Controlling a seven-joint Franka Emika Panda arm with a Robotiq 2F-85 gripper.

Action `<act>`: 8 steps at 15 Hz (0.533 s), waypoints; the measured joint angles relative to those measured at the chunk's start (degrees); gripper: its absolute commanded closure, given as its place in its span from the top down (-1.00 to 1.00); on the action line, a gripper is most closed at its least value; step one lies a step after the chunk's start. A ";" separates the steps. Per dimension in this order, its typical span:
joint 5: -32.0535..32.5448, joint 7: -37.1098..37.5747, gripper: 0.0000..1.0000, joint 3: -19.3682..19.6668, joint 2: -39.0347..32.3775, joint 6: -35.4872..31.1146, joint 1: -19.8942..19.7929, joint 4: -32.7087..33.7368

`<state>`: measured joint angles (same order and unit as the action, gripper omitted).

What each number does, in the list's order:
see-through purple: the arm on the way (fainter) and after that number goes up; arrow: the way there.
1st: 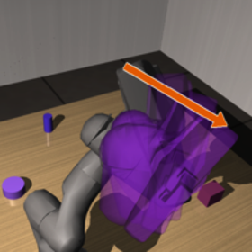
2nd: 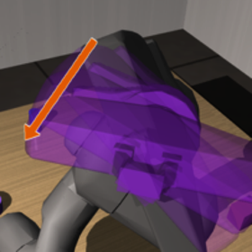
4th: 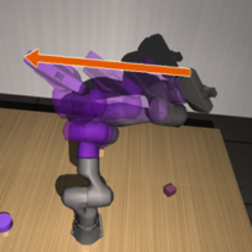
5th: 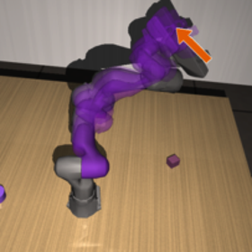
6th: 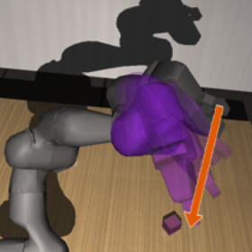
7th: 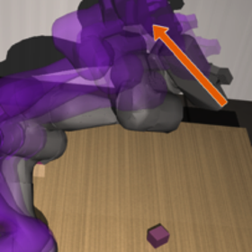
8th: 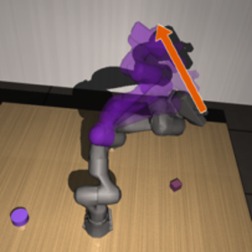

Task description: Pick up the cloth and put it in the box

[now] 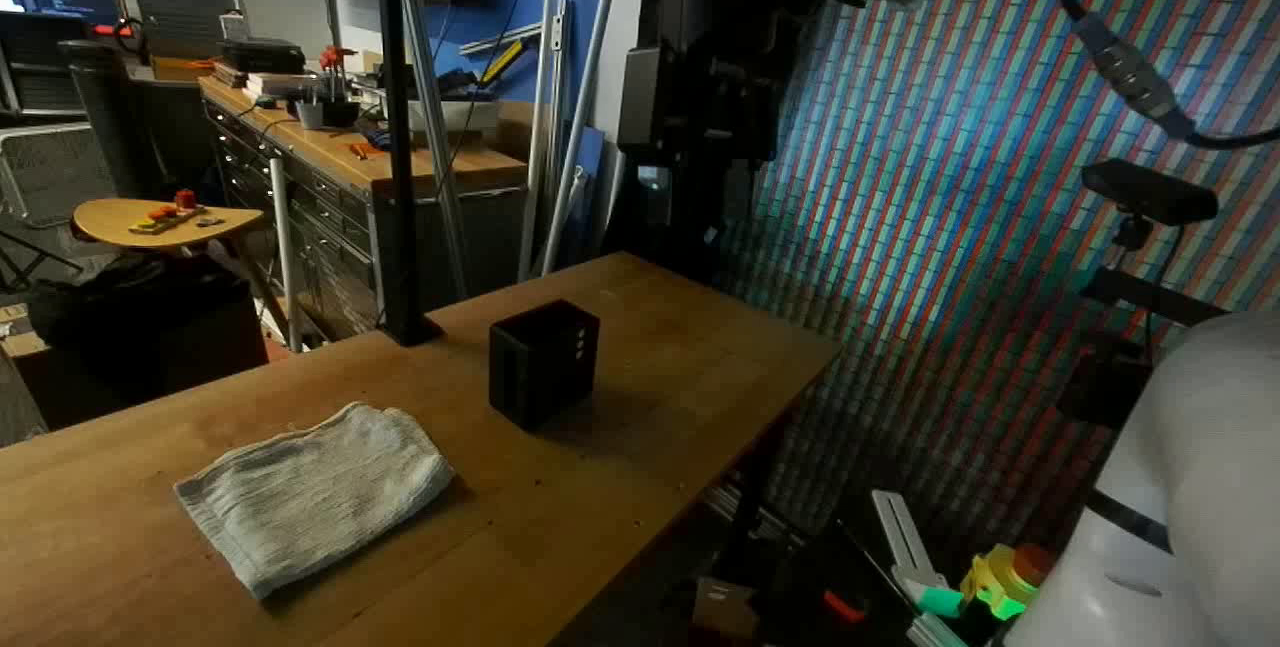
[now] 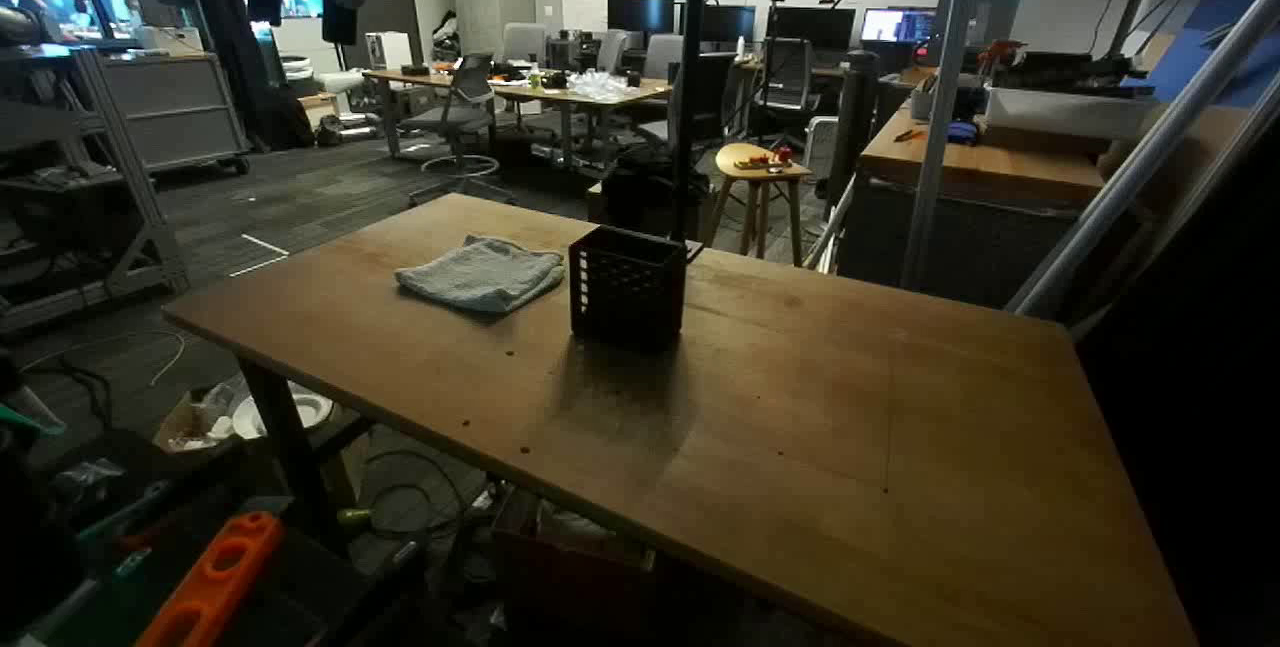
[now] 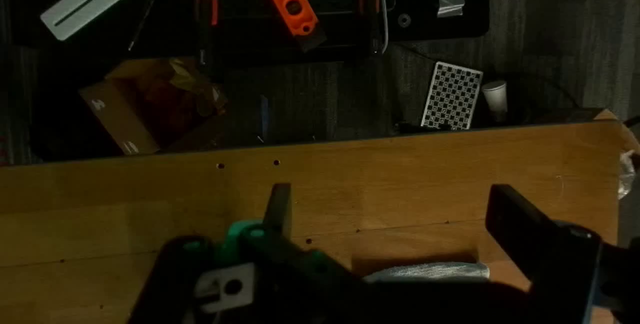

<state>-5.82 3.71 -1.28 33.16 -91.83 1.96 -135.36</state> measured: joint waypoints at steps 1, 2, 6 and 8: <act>0.00 0.00 1.00 0.00 0.01 -0.06 0.00 0.18; 0.00 0.00 1.00 0.00 0.11 -0.05 0.00 0.43; 0.00 0.00 1.00 0.00 0.44 -0.05 0.00 0.69; 0.00 0.00 1.00 0.00 0.44 -0.05 0.00 0.68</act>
<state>-5.82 3.70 -1.27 33.60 -91.88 1.96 -134.67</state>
